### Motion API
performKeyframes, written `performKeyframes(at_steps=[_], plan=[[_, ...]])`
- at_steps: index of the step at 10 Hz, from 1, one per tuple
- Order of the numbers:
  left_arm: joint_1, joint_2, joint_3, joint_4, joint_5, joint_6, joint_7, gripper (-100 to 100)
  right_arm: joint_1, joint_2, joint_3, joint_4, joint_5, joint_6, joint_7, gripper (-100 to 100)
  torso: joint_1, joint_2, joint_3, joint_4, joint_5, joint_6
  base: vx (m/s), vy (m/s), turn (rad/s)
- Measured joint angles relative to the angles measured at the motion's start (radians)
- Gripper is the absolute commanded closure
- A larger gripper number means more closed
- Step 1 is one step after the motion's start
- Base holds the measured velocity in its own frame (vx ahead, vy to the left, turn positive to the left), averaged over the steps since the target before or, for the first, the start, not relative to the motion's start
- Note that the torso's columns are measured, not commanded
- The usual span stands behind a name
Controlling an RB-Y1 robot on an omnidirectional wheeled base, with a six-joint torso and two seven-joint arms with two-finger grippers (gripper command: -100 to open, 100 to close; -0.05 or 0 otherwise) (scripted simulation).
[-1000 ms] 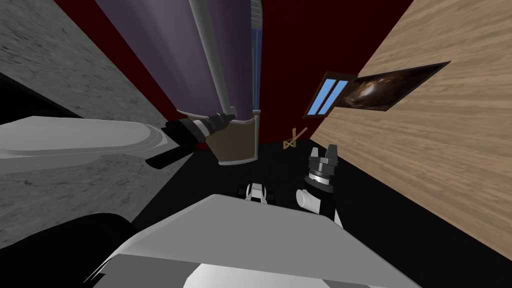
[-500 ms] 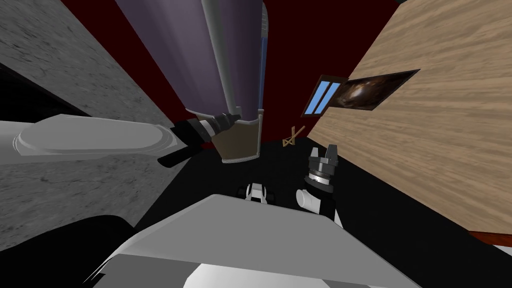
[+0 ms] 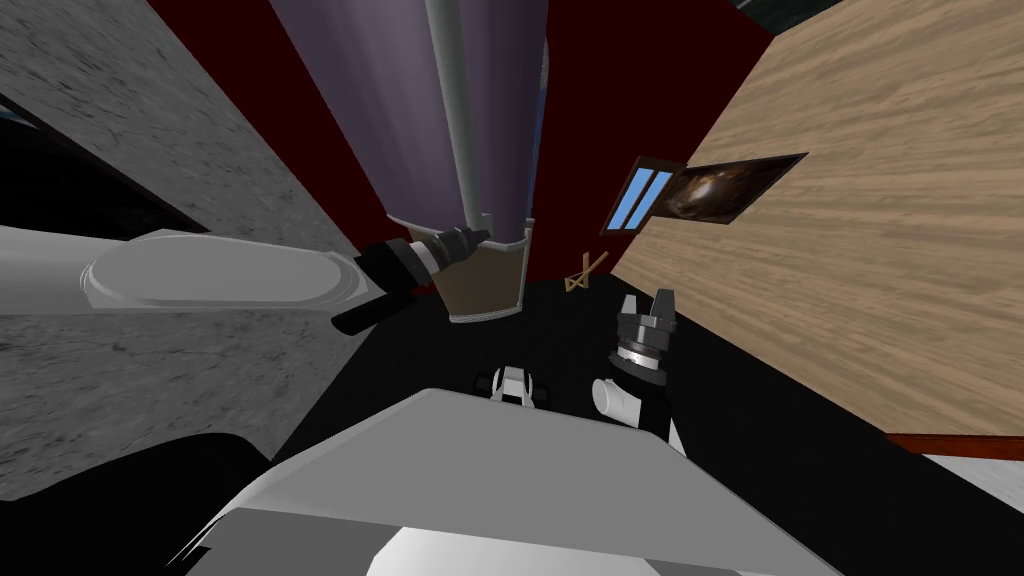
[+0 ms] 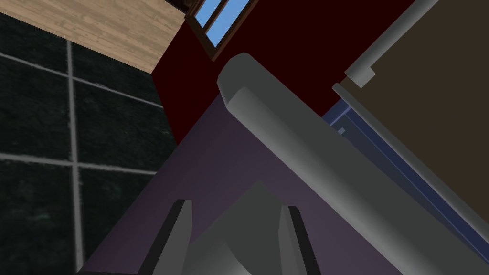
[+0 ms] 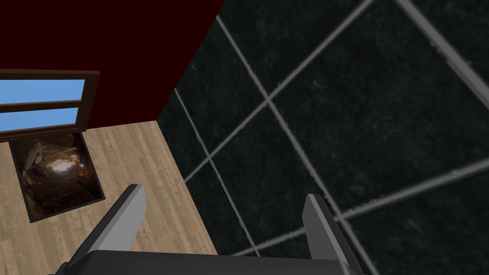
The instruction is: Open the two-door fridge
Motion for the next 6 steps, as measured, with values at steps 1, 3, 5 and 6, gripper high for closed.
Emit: performKeyframes(at_steps=[1, 3, 5, 6], plan=[[0.003, 0.008, 0.009, -0.003, -0.007, -0.006, 0.008, 100, 0.000, 0.000, 0.000, 0.000, 0.000, 0.000, 0.000, 0, 0.002, 0.002, 0.001, 0.000, 0.002, -0.001, -0.114, 0.192, 0.022], [0.017, 0.043, 0.032, 0.001, -0.032, -0.014, 0.034, 100, 0.000, 0.000, 0.000, 0.000, 0.000, 0.000, 0.000, 0, 0.008, 0.004, 0.003, 0.001, 0.004, -0.003, -0.110, 0.206, 0.017], [0.031, 0.076, 0.054, 0.001, -0.049, -0.020, 0.056, 100, 0.000, 0.000, 0.000, 0.000, 0.000, 0.000, 0.000, 0, 0.006, 0.000, -0.001, 0.001, 0.004, -0.003, -0.109, 0.196, 0.020], [0.037, 0.100, 0.071, 0.003, -0.053, -0.019, 0.063, 100, 0.000, 0.000, 0.000, 0.000, 0.000, 0.000, 0.000, 0, 0.009, 0.001, -0.001, 0.001, 0.004, -0.003, -0.109, 0.181, -0.002]])
